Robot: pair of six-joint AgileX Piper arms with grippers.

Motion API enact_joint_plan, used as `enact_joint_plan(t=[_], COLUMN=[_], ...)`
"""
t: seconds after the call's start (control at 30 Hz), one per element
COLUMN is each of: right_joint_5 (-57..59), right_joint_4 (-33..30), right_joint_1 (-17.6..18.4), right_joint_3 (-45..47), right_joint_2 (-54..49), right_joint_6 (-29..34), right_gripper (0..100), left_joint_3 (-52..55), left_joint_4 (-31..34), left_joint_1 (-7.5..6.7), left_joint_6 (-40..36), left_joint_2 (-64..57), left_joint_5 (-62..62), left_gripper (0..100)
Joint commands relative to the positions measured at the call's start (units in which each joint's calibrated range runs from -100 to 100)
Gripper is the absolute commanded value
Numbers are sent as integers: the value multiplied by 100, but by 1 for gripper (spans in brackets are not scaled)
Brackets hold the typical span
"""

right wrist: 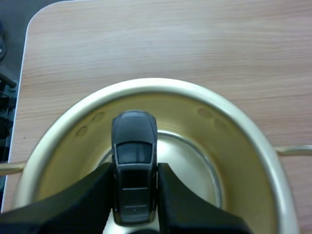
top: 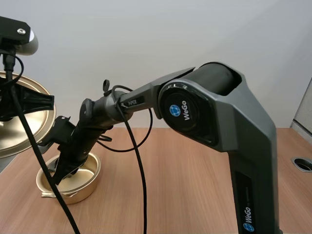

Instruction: Open the pot, put the car inside, and close it

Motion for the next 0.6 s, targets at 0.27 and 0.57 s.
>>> enact_joint_plan(t=[0.27, 0.57], right_joint_5=[-412, -598], right_joint_4=[-522, -700], right_joint_1=[25, 25], right_joint_3=[-25, -25], right_joint_2=[53, 68], right_joint_6=[347, 901], right_gripper=[0, 0], left_joint_3=[-1, -1], left_joint_4=[15, 15], left_joint_1=[-2, -2], left_joint_6=[-3, -3], left_joint_2=[1, 1], left_joint_5=[81, 81], left_gripper=[0, 0])
